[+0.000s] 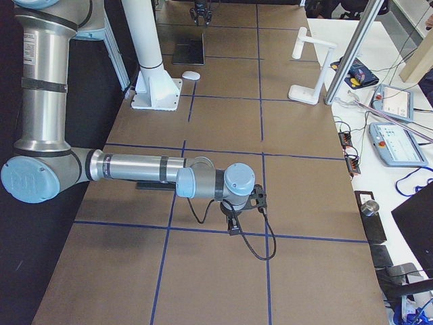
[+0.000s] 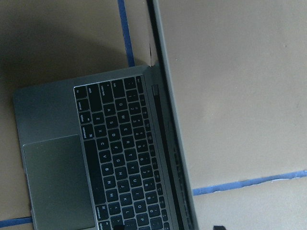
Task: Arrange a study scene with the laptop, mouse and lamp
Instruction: 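Reach the left gripper down and grasp the grey laptop's edge, then carry the grey laptop with the left gripper to the table center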
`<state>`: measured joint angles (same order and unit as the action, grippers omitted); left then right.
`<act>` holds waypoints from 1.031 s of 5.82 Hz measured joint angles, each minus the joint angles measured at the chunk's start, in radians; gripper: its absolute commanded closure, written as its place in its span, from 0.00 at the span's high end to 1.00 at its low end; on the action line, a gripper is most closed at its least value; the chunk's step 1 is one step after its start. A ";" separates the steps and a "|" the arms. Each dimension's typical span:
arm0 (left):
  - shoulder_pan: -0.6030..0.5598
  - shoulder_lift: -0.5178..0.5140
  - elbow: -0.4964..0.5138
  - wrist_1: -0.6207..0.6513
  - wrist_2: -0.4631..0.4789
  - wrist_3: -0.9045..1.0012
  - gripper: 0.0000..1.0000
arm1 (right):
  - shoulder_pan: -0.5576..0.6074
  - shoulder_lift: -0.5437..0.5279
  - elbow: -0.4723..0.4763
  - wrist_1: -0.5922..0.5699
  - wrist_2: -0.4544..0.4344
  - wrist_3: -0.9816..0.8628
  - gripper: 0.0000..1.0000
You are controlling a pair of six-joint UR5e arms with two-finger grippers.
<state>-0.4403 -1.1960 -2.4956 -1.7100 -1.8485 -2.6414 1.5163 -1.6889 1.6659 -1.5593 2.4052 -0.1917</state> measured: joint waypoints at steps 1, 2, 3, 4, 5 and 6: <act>0.000 -0.001 0.009 0.001 0.000 0.002 0.19 | 0.000 0.000 0.000 0.000 0.002 0.000 1.00; 0.000 -0.002 0.015 0.001 0.000 0.004 0.00 | 0.000 0.000 0.000 0.000 0.007 0.000 1.00; -0.003 -0.004 0.017 0.001 0.000 0.006 0.00 | 0.000 0.000 0.000 -0.001 0.015 0.000 1.00; -0.020 -0.006 0.018 0.002 -0.001 0.010 0.00 | 0.001 0.000 0.000 -0.001 0.024 0.000 1.00; -0.075 -0.013 0.016 0.002 -0.001 0.048 0.00 | 0.001 0.000 0.000 -0.001 0.030 0.000 1.00; -0.147 -0.026 0.017 0.005 -0.001 0.121 0.00 | 0.000 0.000 0.000 -0.001 0.037 0.001 1.00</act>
<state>-0.5871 -1.2215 -2.4786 -1.7049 -1.8497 -2.5200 1.5167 -1.6889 1.6656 -1.5605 2.4424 -0.1906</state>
